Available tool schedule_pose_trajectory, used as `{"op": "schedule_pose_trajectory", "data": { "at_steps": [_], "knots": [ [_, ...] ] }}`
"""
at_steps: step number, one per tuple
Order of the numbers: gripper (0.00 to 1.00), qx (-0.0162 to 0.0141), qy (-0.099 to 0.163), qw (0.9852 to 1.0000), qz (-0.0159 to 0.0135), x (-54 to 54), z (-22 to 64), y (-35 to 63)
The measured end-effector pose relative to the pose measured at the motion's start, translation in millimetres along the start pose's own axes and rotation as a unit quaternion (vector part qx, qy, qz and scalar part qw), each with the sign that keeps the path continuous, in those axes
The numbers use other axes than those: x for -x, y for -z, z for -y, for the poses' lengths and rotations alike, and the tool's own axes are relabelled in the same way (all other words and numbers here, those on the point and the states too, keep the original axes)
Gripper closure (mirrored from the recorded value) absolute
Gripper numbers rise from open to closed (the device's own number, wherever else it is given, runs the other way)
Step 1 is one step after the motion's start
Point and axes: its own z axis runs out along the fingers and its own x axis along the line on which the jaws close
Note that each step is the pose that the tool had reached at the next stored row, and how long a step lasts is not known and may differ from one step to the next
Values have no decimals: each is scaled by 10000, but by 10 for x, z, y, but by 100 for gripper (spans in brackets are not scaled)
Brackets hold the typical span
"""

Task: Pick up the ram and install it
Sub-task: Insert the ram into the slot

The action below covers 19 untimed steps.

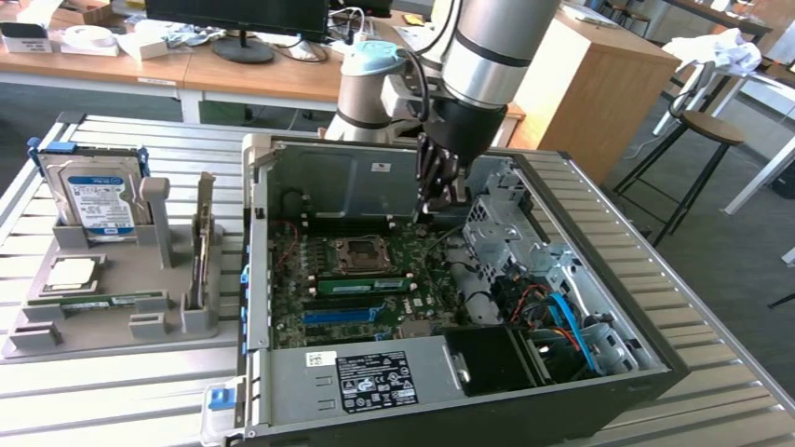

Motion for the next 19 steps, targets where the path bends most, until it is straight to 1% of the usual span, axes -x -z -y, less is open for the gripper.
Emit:
{"op": "schedule_pose_trajectory", "data": {
  "at_steps": [9, 19],
  "knots": [
    [90, 0, 0, 10000, 0, -4, 3, -81],
    [90, 0, 0, 10000, 0, -6, 5, -139]
  ]
}}
